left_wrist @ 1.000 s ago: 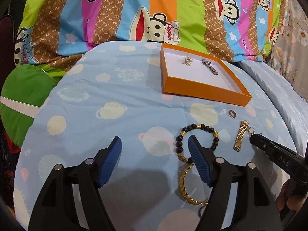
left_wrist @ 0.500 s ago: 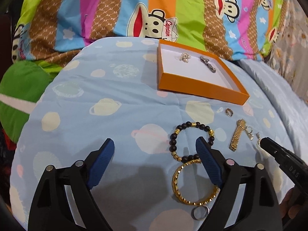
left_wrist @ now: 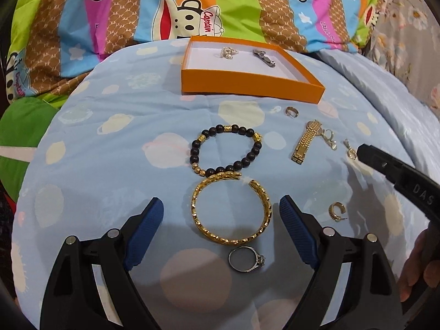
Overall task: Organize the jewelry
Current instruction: 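Move the right tool to the gold link bracelet beside the box, then grasp the gold link bracelet with the right tool while the left tool grasps the gold bangle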
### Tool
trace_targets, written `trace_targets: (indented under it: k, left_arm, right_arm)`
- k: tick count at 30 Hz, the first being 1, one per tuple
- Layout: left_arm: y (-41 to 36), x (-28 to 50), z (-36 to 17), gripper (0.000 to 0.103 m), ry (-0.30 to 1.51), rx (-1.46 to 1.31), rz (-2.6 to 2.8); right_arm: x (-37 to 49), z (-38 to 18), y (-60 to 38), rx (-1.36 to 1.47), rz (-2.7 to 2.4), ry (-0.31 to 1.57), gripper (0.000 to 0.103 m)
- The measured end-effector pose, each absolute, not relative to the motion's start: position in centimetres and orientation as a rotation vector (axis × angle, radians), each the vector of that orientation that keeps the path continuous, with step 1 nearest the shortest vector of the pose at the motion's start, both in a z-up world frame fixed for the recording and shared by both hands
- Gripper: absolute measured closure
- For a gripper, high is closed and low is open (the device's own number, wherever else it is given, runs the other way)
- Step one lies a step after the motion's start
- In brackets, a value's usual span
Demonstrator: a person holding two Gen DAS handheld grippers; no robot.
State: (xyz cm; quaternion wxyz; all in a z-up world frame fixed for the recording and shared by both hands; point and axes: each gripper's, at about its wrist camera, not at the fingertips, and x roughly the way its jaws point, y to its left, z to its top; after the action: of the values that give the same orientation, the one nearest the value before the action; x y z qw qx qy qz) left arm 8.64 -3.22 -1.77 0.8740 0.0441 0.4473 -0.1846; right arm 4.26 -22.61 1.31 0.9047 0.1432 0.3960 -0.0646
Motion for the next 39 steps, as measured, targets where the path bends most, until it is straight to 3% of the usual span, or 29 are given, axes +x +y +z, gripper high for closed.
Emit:
trace_targets:
  k: [1,7,31,35,39]
  left_arm:
    - [-3.4,8.6,-1.8,0.02,0.932,0.106,-0.381]
    - [-3.4,8.5,-1.6,0.046,0.908,0.121,-0.378]
    - [-1.9,8.8,-1.4,0.047,0.9,0.028,-0.408]
    - [-1.9,8.8,-1.3,0.047,0.901,0.027,-0.408]
    - [-1.9,8.8,-1.4,0.047,0.902,0.025,-0.41]
  right_arm:
    - [4.3,1.3,-22.6,0.302,-0.13,0.821,0.083]
    - [5.3,1.1,-22.1,0.351,-0.073,0.844,0.074]
    - [12.2,-0.9,-21.0,0.344,-0.198,0.899,0.07]
    - [12.0,-1.0,-21.2,0.343,-0.203,0.887,0.082]
    - [11.8,-1.0,-21.7,0.361,-0.192,0.882,0.083]
